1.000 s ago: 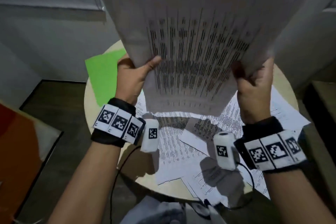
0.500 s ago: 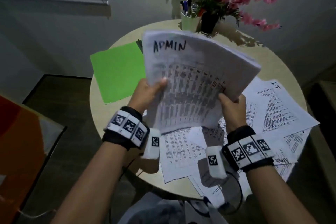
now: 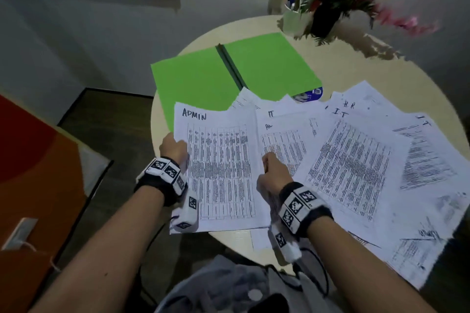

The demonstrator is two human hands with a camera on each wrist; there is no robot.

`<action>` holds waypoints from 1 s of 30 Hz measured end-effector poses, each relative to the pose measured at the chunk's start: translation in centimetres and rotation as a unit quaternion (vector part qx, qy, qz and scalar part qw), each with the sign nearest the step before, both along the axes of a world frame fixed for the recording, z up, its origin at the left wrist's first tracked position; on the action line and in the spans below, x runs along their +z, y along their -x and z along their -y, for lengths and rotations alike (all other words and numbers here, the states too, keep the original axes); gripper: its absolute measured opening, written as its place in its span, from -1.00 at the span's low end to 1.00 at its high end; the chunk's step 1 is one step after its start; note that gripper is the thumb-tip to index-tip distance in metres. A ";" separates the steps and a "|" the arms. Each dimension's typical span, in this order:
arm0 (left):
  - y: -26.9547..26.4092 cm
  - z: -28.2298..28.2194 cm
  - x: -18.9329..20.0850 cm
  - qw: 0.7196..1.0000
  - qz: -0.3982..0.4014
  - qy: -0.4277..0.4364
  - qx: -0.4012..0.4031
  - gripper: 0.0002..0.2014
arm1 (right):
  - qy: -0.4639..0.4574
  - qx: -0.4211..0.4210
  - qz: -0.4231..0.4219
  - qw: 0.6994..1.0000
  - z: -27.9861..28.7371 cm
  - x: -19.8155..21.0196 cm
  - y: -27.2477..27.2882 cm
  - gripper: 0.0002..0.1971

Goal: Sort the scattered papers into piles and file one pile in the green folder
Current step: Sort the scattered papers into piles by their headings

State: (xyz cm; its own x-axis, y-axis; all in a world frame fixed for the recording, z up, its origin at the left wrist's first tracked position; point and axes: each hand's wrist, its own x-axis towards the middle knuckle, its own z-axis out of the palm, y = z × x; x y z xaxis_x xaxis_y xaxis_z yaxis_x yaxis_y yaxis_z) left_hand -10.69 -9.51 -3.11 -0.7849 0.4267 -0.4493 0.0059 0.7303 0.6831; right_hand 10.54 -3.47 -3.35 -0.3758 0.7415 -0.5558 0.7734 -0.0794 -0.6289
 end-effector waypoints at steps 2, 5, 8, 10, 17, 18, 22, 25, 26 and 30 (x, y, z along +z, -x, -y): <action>-0.1 0.2 -0.4 0.998 -0.007 0.052 -0.023 -0.63 | 0.003 0.018 0.018 1.000 0.3 -0.3 -0.2 -0.62; -0.7 -0.1 -0.6 0.995 -0.033 0.093 -0.007 -0.54 | -0.011 0.011 0.007 1.000 -0.4 0.1 -1.4 -0.67; -2.6 -1.4 0.7 0.987 -0.109 0.118 -0.022 -0.41 | -0.043 -0.102 -0.011 0.994 -3.0 0.4 -5.0 -0.65; -4.5 -3.0 1.3 0.982 -0.145 0.090 -0.081 -0.45 | -0.080 -0.205 0.019 0.975 -5.2 0.6 -8.8 -0.62; -15.9 -8.4 0.6 0.932 -0.044 0.005 -0.359 -0.68 | -0.023 -0.440 0.206 0.874 -8.1 -0.1 -20.3 -0.22; -17.7 -8.8 0.3 0.922 -0.020 0.029 -0.385 -0.62 | -0.022 -0.462 0.177 0.869 -8.3 -0.4 -20.9 -0.20; -22.5 -10.0 -0.5 0.894 0.023 0.075 -0.441 -0.34 | -0.015 -0.468 -0.007 0.883 -9.4 -2.0 -21.6 -0.36; -23.9 -10.0 -0.6 0.910 0.052 0.041 -0.409 -0.59 | -0.046 -0.400 -0.041 0.915 -9.8 -1.6 -21.8 -0.85; -24.0 -9.7 -0.6 0.915 0.037 0.022 -0.402 -0.80 | -0.063 -0.377 -0.047 0.923 -10.0 -1.2 -21.8 -0.93; -22.3 -7.9 -0.1 0.927 -0.085 0.033 -0.364 -0.90 | -0.109 -0.294 -0.063 0.947 -10.1 -0.2 -20.7 -0.84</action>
